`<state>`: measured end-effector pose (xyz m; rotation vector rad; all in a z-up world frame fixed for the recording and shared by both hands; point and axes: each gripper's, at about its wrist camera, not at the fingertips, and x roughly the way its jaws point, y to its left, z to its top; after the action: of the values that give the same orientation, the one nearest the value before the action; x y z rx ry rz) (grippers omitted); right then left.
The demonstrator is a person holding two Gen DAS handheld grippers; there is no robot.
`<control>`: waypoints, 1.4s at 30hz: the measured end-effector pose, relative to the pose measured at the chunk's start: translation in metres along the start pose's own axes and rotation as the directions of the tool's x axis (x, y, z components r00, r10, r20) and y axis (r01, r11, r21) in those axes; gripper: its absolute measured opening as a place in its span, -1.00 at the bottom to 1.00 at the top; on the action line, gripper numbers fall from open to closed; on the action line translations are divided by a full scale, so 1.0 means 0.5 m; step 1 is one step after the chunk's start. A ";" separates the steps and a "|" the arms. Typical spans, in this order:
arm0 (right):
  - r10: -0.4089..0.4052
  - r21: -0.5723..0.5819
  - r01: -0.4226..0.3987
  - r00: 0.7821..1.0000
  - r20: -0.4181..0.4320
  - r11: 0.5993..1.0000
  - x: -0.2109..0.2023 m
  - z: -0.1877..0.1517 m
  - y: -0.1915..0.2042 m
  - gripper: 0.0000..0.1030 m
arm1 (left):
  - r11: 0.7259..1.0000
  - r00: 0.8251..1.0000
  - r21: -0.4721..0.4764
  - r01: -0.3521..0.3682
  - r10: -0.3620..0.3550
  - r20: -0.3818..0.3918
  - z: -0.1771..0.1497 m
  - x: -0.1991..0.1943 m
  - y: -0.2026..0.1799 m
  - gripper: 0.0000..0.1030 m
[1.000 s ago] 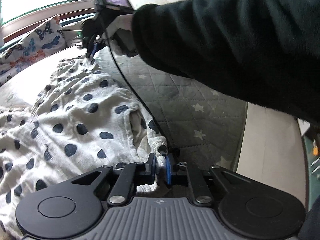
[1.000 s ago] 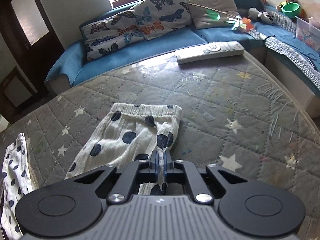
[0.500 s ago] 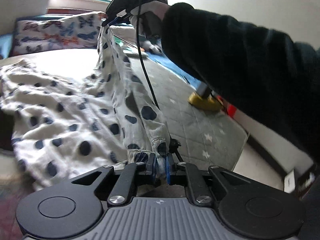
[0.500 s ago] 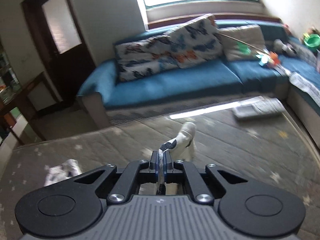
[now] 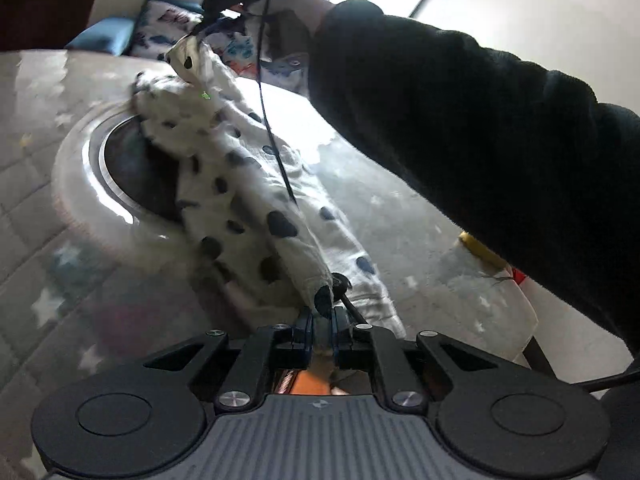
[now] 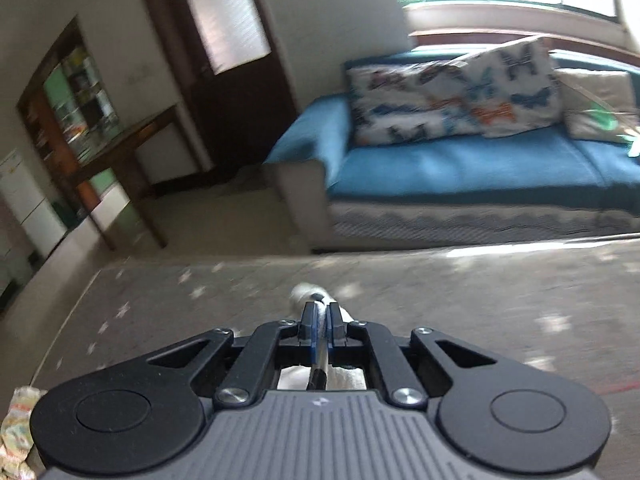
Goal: Fold clothes
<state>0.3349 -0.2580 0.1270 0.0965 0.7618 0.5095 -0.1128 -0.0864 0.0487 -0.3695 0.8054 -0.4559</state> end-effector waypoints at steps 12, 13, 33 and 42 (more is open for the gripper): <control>0.061 -0.083 -0.070 0.993 -0.104 0.994 0.094 -0.028 0.108 -0.54 | 0.999 0.999 -0.013 0.033 -0.034 -0.028 -0.013 -0.021 0.033 -0.74; 0.039 -0.077 -0.047 0.994 -0.103 0.996 0.096 -0.025 0.094 -0.54 | 0.999 0.999 -0.015 0.033 -0.033 -0.031 -0.013 -0.020 0.036 -0.71; 0.128 -0.136 -0.120 0.991 0.048 0.983 0.032 -0.041 0.089 -0.99 | 0.999 0.998 -0.035 0.024 -0.026 -0.056 -0.012 -0.005 0.055 -0.57; 0.119 -0.138 -0.146 0.975 -0.185 0.980 0.113 -0.081 0.104 -0.55 | 0.999 0.998 -0.034 0.002 -0.004 -0.056 -0.011 -0.004 0.058 -0.43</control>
<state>0.3207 -0.1897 0.0753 -0.0394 0.8909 0.7084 -0.1111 -0.0617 0.0324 -0.3906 0.8680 -0.4575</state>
